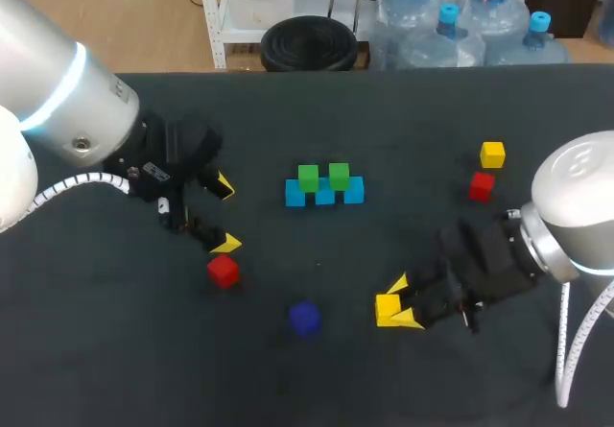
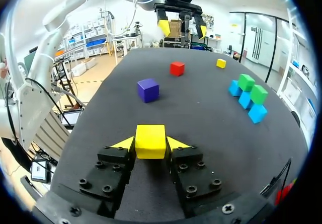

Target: Place the blue cubes, place green cubes on the blue cubes, place the yellow cubes on the green cubes, then place the red cubes on the yellow cubes, and place purple cube on the red cubes.

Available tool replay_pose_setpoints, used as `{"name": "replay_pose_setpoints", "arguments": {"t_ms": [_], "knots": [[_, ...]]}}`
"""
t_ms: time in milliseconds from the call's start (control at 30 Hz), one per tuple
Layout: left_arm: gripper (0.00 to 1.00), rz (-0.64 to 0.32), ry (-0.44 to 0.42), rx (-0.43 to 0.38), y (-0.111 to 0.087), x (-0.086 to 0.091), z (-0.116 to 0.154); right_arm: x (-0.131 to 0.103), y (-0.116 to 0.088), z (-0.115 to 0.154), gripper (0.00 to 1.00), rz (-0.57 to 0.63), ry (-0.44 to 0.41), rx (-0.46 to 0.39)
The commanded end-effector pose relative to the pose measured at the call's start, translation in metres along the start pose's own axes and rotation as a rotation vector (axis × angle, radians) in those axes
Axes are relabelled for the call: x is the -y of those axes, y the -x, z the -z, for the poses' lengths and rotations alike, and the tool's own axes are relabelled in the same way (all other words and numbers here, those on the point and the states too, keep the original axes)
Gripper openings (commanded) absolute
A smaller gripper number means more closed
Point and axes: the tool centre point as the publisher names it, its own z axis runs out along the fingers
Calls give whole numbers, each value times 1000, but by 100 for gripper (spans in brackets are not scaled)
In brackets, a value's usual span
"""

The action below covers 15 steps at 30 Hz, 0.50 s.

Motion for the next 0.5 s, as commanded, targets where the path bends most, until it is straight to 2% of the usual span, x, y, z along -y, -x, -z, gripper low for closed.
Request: {"name": "replay_pose_setpoints", "arguments": {"t_ms": [33,233,500], "knots": [[100,-4,-3,5,-1,-1,0,2,8,12,0,6,-9,-5],[100,-4,-3,5,-1,-1,0,18,28,36,0,50,-21,-17],[100,-4,-3,5,-1,-1,0,59,57,64,0,84,-61,-21]]}}
